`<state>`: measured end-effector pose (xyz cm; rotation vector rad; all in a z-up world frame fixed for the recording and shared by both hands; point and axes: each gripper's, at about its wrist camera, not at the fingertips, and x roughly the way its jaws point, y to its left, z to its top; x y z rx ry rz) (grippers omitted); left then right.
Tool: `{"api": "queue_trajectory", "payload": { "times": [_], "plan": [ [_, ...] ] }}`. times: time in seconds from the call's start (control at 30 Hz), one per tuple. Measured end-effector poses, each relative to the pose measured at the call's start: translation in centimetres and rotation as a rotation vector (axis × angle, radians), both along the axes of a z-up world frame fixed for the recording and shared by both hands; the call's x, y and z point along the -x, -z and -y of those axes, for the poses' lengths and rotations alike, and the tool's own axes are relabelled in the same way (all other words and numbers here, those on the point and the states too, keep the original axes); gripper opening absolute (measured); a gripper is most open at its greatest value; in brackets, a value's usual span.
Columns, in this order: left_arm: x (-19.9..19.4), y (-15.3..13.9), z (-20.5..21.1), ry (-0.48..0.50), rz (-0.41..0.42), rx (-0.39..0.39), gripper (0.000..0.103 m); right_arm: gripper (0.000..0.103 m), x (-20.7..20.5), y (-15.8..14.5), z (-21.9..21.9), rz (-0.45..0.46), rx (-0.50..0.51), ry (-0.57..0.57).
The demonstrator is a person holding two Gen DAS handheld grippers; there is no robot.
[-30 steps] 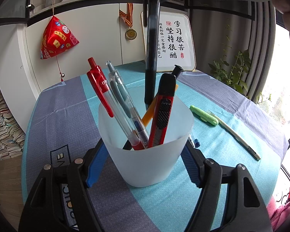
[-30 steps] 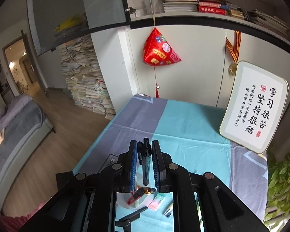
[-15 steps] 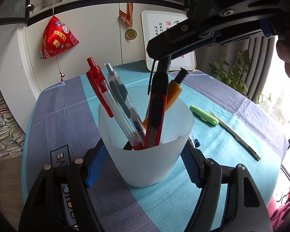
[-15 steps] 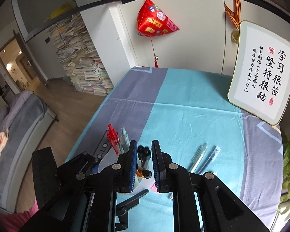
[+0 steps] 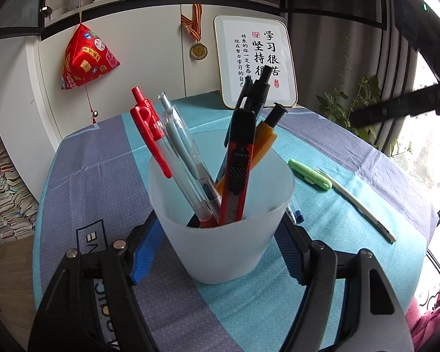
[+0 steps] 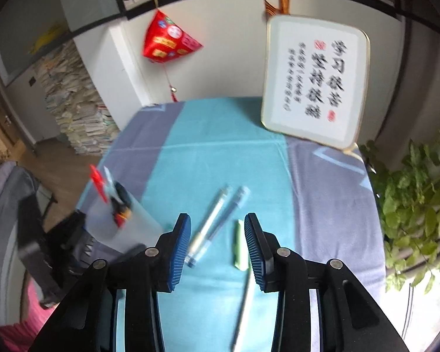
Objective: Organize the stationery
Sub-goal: 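Open the right gripper to release the black pen in the cup, then move the right gripper to the white pen and grasp it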
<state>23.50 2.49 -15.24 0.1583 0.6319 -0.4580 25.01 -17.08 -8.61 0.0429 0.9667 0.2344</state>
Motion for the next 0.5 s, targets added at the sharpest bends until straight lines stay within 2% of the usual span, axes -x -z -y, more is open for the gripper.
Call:
{"api": "queue_trajectory", "payload": {
  "times": [0.1,0.2,0.33,0.5],
  "plan": [
    [0.0,0.0,0.0,0.000,0.000,0.000,0.072,0.038,1.3,3.1,1.6,-0.076,0.005,0.041],
    [0.0,0.0,0.0,0.000,-0.002,0.000,0.072,0.038,3.7,5.5,2.2,-0.114,-0.003,0.031],
    [0.0,0.0,0.0,0.000,-0.002,-0.001,0.072,0.038,6.5,6.9,1.8,-0.112,0.027,0.006],
    [0.0,0.0,0.0,0.000,-0.002,0.000,0.072,0.038,7.2,7.7,1.3,-0.138,0.017,-0.010]
  ]
}}
